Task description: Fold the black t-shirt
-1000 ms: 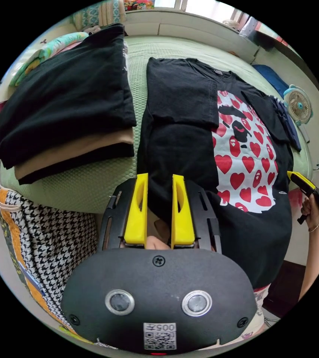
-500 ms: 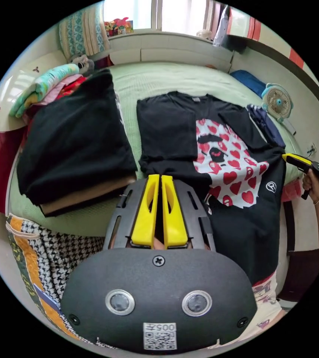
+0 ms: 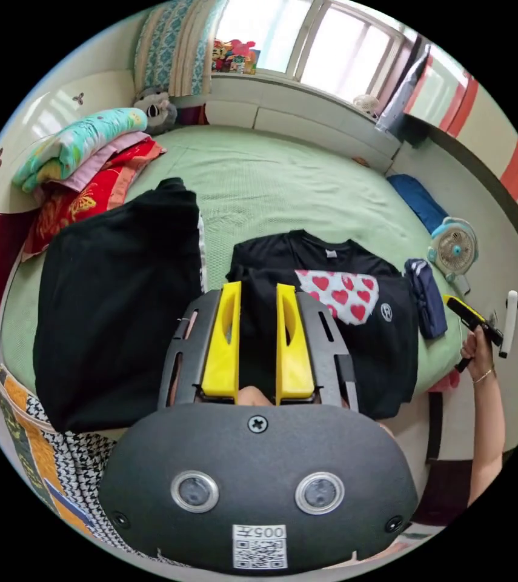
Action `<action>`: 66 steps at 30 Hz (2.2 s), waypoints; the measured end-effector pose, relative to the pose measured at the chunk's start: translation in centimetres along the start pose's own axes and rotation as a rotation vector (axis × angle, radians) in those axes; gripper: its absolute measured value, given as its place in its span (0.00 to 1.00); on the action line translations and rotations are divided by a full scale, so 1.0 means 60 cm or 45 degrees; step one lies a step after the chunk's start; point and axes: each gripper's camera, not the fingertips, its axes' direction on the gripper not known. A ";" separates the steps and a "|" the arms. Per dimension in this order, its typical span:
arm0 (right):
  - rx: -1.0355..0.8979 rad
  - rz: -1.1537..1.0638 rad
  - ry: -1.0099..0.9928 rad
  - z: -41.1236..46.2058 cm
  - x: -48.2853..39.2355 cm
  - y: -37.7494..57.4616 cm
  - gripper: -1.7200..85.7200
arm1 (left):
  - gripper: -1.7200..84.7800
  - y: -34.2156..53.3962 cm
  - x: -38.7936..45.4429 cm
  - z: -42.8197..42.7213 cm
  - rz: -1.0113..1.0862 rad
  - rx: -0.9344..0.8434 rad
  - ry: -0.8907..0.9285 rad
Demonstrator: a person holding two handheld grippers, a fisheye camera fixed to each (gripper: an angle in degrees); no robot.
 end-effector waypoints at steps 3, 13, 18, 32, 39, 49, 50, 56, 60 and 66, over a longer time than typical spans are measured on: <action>-0.039 -0.091 -0.057 0.004 0.012 0.116 0.12 | 0.14 0.091 -0.004 -0.003 0.118 -0.028 -0.062; -0.077 0.044 -0.091 -0.021 0.015 0.354 0.15 | 0.15 0.317 0.015 -0.001 0.115 -0.149 -0.027; -0.178 -0.003 0.037 -0.022 -0.007 0.372 0.07 | 0.16 0.338 0.031 -0.006 0.088 -0.176 -0.087; -0.013 0.110 0.012 -0.169 0.083 0.441 0.00 | 0.18 0.360 0.041 -0.056 0.015 -0.213 -0.050; -0.008 0.102 0.020 -0.206 0.076 0.475 0.00 | 0.12 0.368 0.062 -0.109 0.061 -0.295 -0.136; 0.016 0.060 -0.014 -0.290 0.085 0.511 0.00 | 0.04 0.350 0.076 -0.325 0.139 -0.154 -0.055; 0.041 0.077 -0.042 -0.316 0.092 0.510 0.00 | 0.04 0.350 0.075 -0.366 0.144 -0.106 -0.053; 0.139 0.078 -0.111 -0.459 0.107 0.517 0.00 | 0.04 0.381 0.061 -0.564 0.131 0.118 -0.023; 0.197 0.083 -0.087 -0.569 0.117 0.541 0.00 | 0.03 0.417 0.052 -0.669 0.137 0.195 -0.023; 0.251 0.085 -0.107 -0.710 0.131 0.614 0.00 | 0.03 0.503 0.028 -0.823 0.080 0.235 0.053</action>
